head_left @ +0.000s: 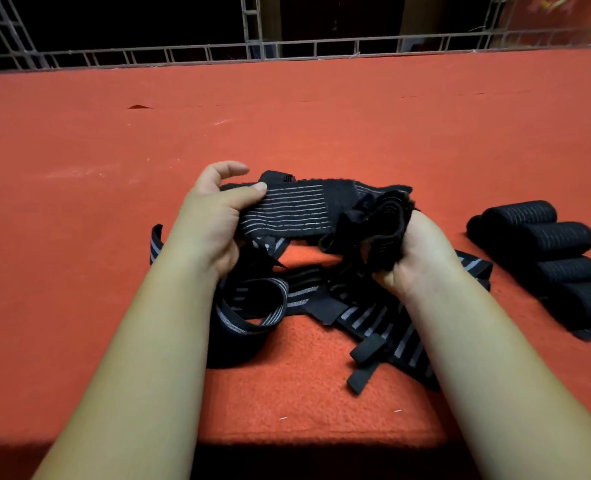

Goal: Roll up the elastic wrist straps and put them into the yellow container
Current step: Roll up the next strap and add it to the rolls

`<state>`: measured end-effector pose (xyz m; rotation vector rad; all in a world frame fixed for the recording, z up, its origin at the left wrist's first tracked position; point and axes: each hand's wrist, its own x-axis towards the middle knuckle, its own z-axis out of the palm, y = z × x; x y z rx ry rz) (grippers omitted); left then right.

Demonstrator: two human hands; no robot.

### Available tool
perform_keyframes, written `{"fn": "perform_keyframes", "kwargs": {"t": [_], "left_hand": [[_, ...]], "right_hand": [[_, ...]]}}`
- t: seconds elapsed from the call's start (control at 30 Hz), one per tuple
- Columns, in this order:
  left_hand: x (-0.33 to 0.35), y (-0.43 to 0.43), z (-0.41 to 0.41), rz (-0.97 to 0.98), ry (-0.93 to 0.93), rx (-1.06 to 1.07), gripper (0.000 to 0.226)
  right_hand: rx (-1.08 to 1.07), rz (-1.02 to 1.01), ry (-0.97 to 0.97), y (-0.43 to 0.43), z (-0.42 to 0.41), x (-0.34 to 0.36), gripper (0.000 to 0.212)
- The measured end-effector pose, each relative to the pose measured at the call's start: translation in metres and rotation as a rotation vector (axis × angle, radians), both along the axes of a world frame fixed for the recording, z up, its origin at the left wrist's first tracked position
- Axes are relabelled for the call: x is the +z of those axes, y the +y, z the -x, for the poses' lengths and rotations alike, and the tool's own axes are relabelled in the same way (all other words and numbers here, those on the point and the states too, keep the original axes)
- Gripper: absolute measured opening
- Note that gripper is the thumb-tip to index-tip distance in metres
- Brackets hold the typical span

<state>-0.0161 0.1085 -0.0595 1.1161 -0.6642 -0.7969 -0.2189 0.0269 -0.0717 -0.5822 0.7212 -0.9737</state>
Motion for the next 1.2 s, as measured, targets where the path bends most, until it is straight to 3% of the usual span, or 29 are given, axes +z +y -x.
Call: {"fn": "perform_keyframes", "kwargs": {"t": [0.1,0.17,0.2,0.37,0.47,0.57,0.73,0.87,1.07,1.13,1.2], "left_hand": [[0.004,0.002,0.003,0.011,-0.244,0.177,0.024],[0.013,0.006,0.007,-0.006,-0.431,0.169,0.006],[0.018,0.009,0.012,-0.033,-0.519,0.119,0.007],[0.03,0.02,0.037,-0.195,-0.901,-0.187,0.059],[0.027,0.021,0.041,-0.276,-1.005,-0.314,0.049],[0.015,0.013,0.034,-0.229,-0.857,-0.312,0.022],[0.009,0.007,0.028,-0.146,-0.548,-0.222,0.024],[0.005,0.005,0.029,-0.148,-0.453,-0.205,0.016],[0.003,0.007,0.03,-0.153,-0.383,-0.259,0.016],[0.004,0.008,0.03,-0.159,-0.382,-0.27,0.009],[0.005,0.009,0.029,-0.158,-0.392,-0.249,0.016]], "right_hand": [[0.052,0.02,0.011,0.006,-0.002,0.0,0.036],[0.094,0.026,0.018,0.008,-0.006,0.0,0.033],[0.097,0.023,0.036,0.009,-0.009,0.001,0.031],[0.169,0.002,0.072,0.009,-0.017,-0.001,0.037],[0.16,-0.003,0.082,0.008,-0.015,0.0,0.04],[0.132,0.042,0.145,0.01,-0.013,-0.001,0.034],[0.198,0.339,0.36,0.022,-0.006,0.008,0.034],[0.317,0.522,0.498,0.029,-0.005,0.01,0.027],[0.248,0.826,0.998,0.029,-0.002,0.005,0.019],[0.185,0.898,1.078,0.028,-0.002,0.005,0.021],[0.072,0.901,1.057,0.028,-0.003,0.006,0.022]]}}
